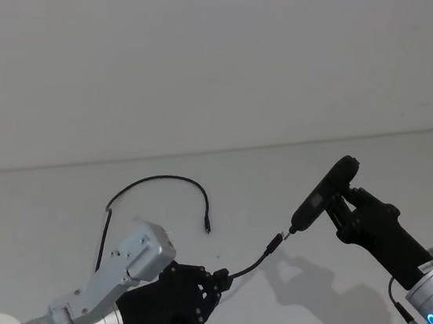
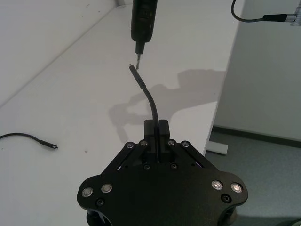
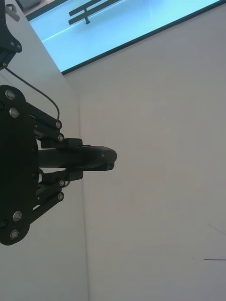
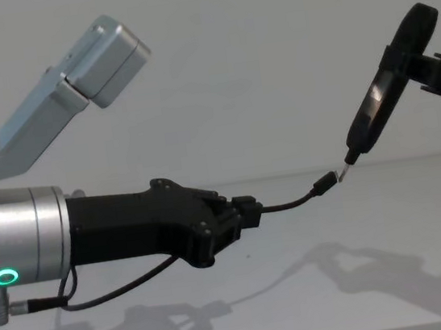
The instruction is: Pick up the data cable with the one hand.
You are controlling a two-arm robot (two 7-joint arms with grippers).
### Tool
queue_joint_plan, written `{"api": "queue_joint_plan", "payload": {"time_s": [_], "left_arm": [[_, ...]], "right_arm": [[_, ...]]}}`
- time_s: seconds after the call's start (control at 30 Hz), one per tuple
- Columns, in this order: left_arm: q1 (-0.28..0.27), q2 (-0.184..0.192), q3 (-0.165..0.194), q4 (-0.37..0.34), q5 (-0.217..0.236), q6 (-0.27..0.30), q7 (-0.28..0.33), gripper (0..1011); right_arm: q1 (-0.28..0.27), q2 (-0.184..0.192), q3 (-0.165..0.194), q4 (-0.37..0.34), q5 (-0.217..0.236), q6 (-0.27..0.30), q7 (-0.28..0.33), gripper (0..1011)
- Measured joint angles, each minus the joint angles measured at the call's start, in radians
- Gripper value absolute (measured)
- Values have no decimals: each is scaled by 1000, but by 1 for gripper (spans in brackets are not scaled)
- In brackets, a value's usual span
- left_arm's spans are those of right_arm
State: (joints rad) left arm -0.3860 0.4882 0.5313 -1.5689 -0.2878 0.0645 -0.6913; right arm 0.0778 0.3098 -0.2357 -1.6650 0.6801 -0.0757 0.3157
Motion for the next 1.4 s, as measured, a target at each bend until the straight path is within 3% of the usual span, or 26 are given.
{"api": "queue_joint_plan", "payload": {"time_s": [1.4], "left_arm": [[0,0,0,0,0,0,0,49]], "right_arm": [[26,-7,-6,44,5,-40,40,269]]}}
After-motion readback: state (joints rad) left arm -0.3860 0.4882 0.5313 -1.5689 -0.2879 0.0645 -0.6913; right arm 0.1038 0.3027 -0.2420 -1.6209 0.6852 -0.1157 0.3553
